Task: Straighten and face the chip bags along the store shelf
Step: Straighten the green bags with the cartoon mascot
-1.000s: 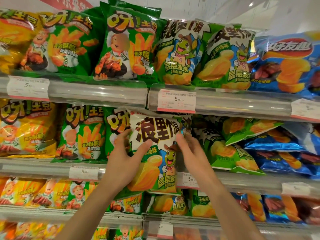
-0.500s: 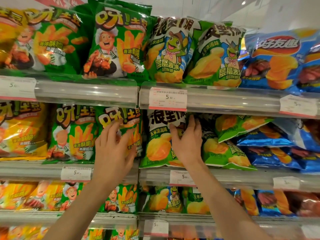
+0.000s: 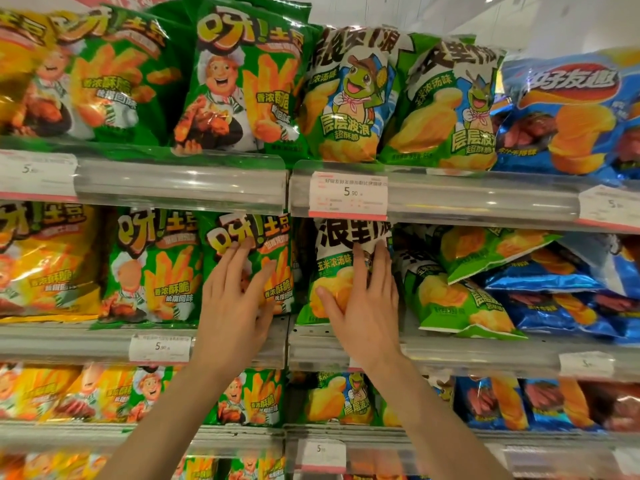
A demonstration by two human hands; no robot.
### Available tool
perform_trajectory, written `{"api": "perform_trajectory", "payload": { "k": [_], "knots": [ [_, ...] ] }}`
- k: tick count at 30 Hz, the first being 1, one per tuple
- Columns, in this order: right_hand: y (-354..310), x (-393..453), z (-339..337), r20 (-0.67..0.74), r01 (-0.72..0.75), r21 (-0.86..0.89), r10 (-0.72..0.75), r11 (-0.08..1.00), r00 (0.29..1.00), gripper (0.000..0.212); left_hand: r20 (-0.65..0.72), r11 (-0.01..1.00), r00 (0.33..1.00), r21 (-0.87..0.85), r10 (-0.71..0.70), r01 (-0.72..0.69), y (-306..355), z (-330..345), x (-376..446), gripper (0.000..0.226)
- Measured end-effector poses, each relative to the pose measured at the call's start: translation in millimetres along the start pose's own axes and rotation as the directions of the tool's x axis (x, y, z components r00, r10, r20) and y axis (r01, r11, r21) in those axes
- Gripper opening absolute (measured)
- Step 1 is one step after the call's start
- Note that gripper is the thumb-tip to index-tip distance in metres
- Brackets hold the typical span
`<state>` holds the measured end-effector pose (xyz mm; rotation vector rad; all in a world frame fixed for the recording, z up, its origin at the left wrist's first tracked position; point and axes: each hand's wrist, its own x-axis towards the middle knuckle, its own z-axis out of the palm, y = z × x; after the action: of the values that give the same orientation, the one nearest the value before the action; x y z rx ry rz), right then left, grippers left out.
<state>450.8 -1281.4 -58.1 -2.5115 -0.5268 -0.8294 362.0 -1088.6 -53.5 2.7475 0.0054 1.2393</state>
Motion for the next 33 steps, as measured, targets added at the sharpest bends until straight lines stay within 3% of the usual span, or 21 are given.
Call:
{"api": "perform_trajectory", "payload": {
  "k": [7,13,16,18,24,28,33],
  "knots": [
    [0.9,0.1,-20.0,0.068,-0.003,0.157,-0.008,0.988,0.998,0.083,-0.007,0.994,0.999,-0.101,0.045,-0.046,-2.7,-1.1,-3.5,0.058],
    [-3.0,-32.8,-57.9,0.124,-0.119,0.463,0.069,0.878,0.990,0.052,-0.038,0.935,0.997,-0.350,-0.070,0.052,7.1,-21.6,-12.5,0.042],
    [5.8,-59.2,-71.3,0.196,-0.242,0.599,0.153,0.763,0.969,0.029,0.034,0.858,0.984,-0.485,-0.175,0.170,20.3,-27.6,-26.8,0.036],
    [20.8,-75.2,-77.5,0.294,-0.365,0.590,0.229,0.720,0.928,0.010,0.125,0.776,0.963,-0.571,-0.240,0.267,30.3,-27.4,-36.3,0.034],
    [88.0,-99.7,-95.9,0.323,-0.528,0.579,0.419,0.622,0.849,0.016,0.350,0.531,0.849,-0.667,-0.396,0.523,72.4,-15.8,-56.9,0.026],
    [127.6,-91.5,-113.2,0.291,-0.521,0.594,0.440,0.613,0.849,0.018,0.402,0.457,0.801,-0.667,-0.444,0.589,108.4,-1.8,-56.3,0.021],
    [173.9,-75.3,-130.7,0.296,-0.502,0.589,0.408,0.633,0.863,0.016,0.388,0.422,0.799,-0.696,-0.460,0.580,165.7,14.0,-38.8,0.022]
  ]
}}
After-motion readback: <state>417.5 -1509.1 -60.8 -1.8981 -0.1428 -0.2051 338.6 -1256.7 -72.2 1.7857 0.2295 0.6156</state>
